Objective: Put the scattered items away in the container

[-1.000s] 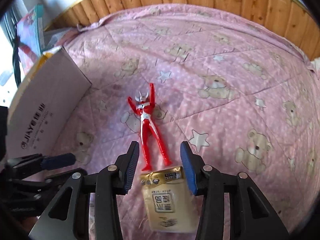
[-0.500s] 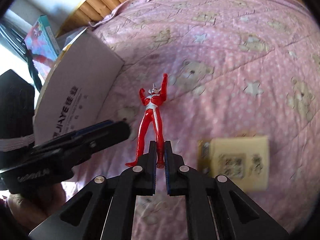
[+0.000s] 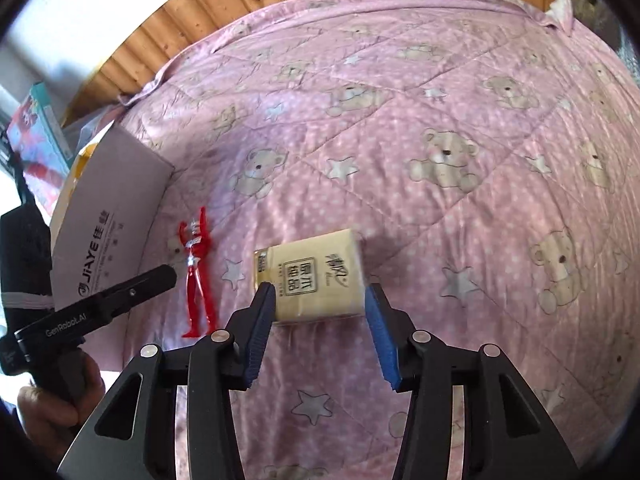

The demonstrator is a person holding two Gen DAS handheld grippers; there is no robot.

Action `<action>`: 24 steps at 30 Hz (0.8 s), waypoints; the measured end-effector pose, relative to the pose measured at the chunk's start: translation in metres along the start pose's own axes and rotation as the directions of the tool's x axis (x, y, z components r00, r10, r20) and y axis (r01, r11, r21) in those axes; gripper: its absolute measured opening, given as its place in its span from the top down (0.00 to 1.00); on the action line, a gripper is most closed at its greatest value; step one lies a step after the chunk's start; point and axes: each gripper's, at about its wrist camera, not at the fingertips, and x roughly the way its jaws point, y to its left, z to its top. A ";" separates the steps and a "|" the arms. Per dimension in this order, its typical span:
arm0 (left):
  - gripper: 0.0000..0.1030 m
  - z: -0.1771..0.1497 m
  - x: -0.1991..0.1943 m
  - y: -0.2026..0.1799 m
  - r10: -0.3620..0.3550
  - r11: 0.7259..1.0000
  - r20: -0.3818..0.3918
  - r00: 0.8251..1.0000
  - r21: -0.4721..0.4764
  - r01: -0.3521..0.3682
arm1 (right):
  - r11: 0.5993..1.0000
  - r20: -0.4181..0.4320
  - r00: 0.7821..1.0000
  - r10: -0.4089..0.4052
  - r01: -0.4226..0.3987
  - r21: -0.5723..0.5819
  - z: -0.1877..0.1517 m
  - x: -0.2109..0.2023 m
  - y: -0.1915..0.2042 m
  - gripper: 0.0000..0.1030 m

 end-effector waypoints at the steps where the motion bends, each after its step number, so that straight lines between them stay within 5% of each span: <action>1: 0.49 -0.001 0.000 -0.003 0.000 1.000 -0.002 1.000 0.008 0.000 | 0.999 -0.006 1.000 -0.016 0.016 -0.040 -0.001 0.008 0.007 0.47; 5: 0.49 -0.004 0.003 -0.005 0.007 1.000 -0.015 1.000 0.023 -0.006 | 0.967 0.069 0.977 -0.201 0.209 -0.149 0.002 0.023 0.021 0.43; 11: 0.49 -0.002 0.004 0.000 0.010 1.000 -0.011 1.000 0.001 -0.010 | 0.981 0.027 0.986 -0.162 0.164 -0.103 0.020 0.027 -0.004 0.37; 14: 0.49 -0.002 0.007 -0.001 0.000 1.000 -0.021 1.000 0.003 0.000 | 0.998 -0.055 0.997 -0.056 0.054 -0.033 0.023 0.036 -0.012 0.39; 15: 0.49 -0.002 0.008 -0.001 -0.001 1.000 -0.024 1.000 0.005 0.001 | 1.000 -0.059 0.998 -0.018 0.018 0.001 0.017 0.034 -0.013 0.56; 20: 0.49 0.004 0.002 0.003 -0.005 1.000 -0.002 1.000 -0.002 0.005 | 0.968 -0.114 0.986 0.121 -0.093 0.232 -0.043 0.020 -0.016 0.68; 22: 0.49 0.007 0.002 0.007 0.003 1.000 0.002 1.000 -0.001 -0.003 | 0.977 -0.163 0.976 0.144 -0.114 0.180 -0.061 0.019 -0.003 0.66; 24: 0.49 0.007 0.006 0.009 0.009 1.000 -0.006 1.000 0.001 -0.009 | 0.998 -0.107 0.993 0.042 -0.038 0.040 -0.063 0.004 0.008 0.60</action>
